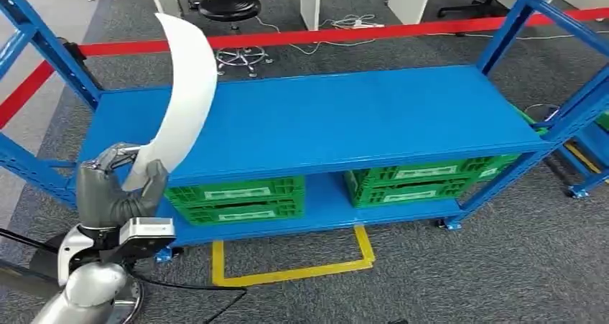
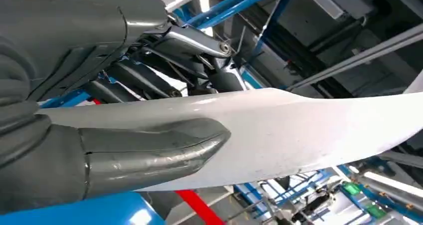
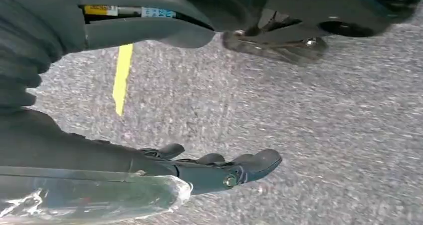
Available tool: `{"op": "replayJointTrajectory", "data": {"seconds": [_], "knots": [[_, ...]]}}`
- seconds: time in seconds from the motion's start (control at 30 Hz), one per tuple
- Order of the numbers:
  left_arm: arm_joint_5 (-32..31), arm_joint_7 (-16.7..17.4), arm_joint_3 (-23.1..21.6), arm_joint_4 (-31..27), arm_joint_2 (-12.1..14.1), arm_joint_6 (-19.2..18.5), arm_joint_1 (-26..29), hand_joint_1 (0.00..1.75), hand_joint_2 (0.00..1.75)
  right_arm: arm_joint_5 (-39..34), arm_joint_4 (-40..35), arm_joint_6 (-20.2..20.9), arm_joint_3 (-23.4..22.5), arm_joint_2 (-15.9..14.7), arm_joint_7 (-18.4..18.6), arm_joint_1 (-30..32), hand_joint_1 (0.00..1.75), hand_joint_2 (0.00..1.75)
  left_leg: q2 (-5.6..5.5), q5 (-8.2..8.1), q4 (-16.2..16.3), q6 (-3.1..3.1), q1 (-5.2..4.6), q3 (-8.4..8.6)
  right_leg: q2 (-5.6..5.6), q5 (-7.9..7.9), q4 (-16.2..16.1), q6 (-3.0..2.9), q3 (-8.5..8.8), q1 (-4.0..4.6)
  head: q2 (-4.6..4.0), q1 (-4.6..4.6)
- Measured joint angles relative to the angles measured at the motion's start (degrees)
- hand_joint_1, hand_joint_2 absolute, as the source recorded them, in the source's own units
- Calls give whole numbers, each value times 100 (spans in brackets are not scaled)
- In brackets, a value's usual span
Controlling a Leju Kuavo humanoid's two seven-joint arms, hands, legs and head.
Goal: Take the parts from the cabinet and place them on the table.
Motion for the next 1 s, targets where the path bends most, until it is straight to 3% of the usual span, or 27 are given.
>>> {"op": "replayJointTrajectory", "data": {"seconds": [0.03,0.07,0.13,0.17,0.2,0.27,0.33,0.37,0.4,0.47,0.5,0.53,0.57,0.6,0.67,0.7,0.83,0.87,0.9,0.93,1.0], "knots": [[-2,0,-4,0,-2,-2,11,175,175,-9,0,-2,0,0,0,9,0,175,1,43,1,-3,-4,-57,0,22,61,-2,54,0,0,-7],[-2,0,-4,0,-2,-2,23,175,175,-24,0,-2,0,0,0,14,0,175,0,76,6,-10,-6,-106,0,155,-140,-7,230,0,0,-4],[-2,0,-7,0,-2,-13,30,175,175,-37,-2,-7,-2,0,-6,14,0,175,-5,127,23,-35,-5,-173,-1,485,-1047,-27,852,-2,0,-2],[-2,0,-13,0,-7,-35,30,175,175,-50,-9,-7,-2,0,-11,7,0,175,-8,147,43,-63,-6,-191,-1,545,-1652,-38,1263,-7,0,-2],[-4,-2,-17,0,-7,-44,30,175,175,-76,-13,-7,-2,0,-22,-10,0,175,-8,165,60,-94,-39,-237,8,476,-1886,-53,1447,15,0,-6],[-17,-4,-50,0,-7,-61,35,175,175,-94,-15,-11,-4,2,-44,3,0,175,-6,233,70,-152,-34,-244,17,516,-1876,-93,1373,21,0,-4],[-26,-9,-89,0,-7,-63,48,175,175,-103,-20,-11,-9,11,-59,41,0,175,-12,268,76,-213,-23,-272,3,588,-1904,-197,1280,12,0,-3],[-37,-9,-94,0,-7,-63,55,175,175,-103,-28,-15,-11,18,-66,44,0,175,-20,114,148,-256,-8,-327,-13,637,-1905,-250,1303,2,0,-11],[-50,-9,-101,0,-7,-63,56,175,175,-109,-31,-13,-11,20,-70,42,0,175,-21,-153,380,-287,1,-413,-14,662,-1907,-294,1244,5,0,-33],[-55,-11,-116,0,-4,-66,66,175,175,-131,-39,-9,-13,26,-87,41,0,175,-21,-733,1254,-333,29,-696,-19,755,-1897,-342,1133,25,0,-33],[-55,-11,-122,0,-2,-66,75,175,175,-140,-39,-7,-15,26,-96,44,0,175,-20,-883,1622,-343,37,-796,-19,791,-1891,-343,1075,34,0,-39],[-55,-13,-125,0,0,-66,88,175,175,-151,-39,-4,-24,26,-103,48,0,175,-20,-895,1786,-344,40,-801,-19,827,-1880,-344,1018,41,0,-33],[-55,-13,-127,2,2,-66,96,175,175,-155,-42,0,-28,24,-109,49,0,175,-20,-807,1724,-336,40,-707,-18,857,-1868,-342,965,47,0,-35],[-57,-15,-129,0,4,-68,97,175,175,-157,-44,7,-28,26,-118,48,0,175,-20,-610,1407,-315,38,-482,-16,890,-1849,-338,906,56,0,-37],[-63,-22,-131,0,4,-72,91,175,175,-164,-48,7,-31,35,-129,45,0,175,-20,-273,389,-241,23,192,-7,934,-1822,-315,851,63,0,-39],[-66,-28,-133,0,4,-77,84,175,175,-170,-59,7,-31,42,-138,51,0,175,-20,-330,49,-194,0,412,-6,955,-1814,-291,831,83,0,-33],[-66,-42,-135,0,9,-87,94,175,175,-179,-74,7,-33,52,-153,51,0,175,-22,-245,-69,-108,-22,373,-19,1087,-1814,-144,786,71,0,-31],[-66,-44,-138,0,4,-90,90,175,175,-181,-74,7,-33,50,-155,49,0,175,2,-175,-128,-81,30,374,-10,1015,-1753,-131,744,62,0,-33],[-66,-44,-144,0,2,-94,80,175,175,-184,-79,9,-33,52,-157,49,0,175,7,-134,-127,-53,18,322,2,792,-1591,-101,634,61,0,-22],[-66,-44,-149,0,0,-105,79,175,175,-184,-79,11,-33,52,-162,48,0,175,9,-91,-124,-20,15,256,4,454,-1187,-69,486,46,0,4],[-66,-44,-155,0,-2,-118,85,175,175,-184,-81,13,-33,50,-164,49,0,175,13,5,-114,-12,2,118,1,-25,-281,-22,187,18,0,-4]]}}
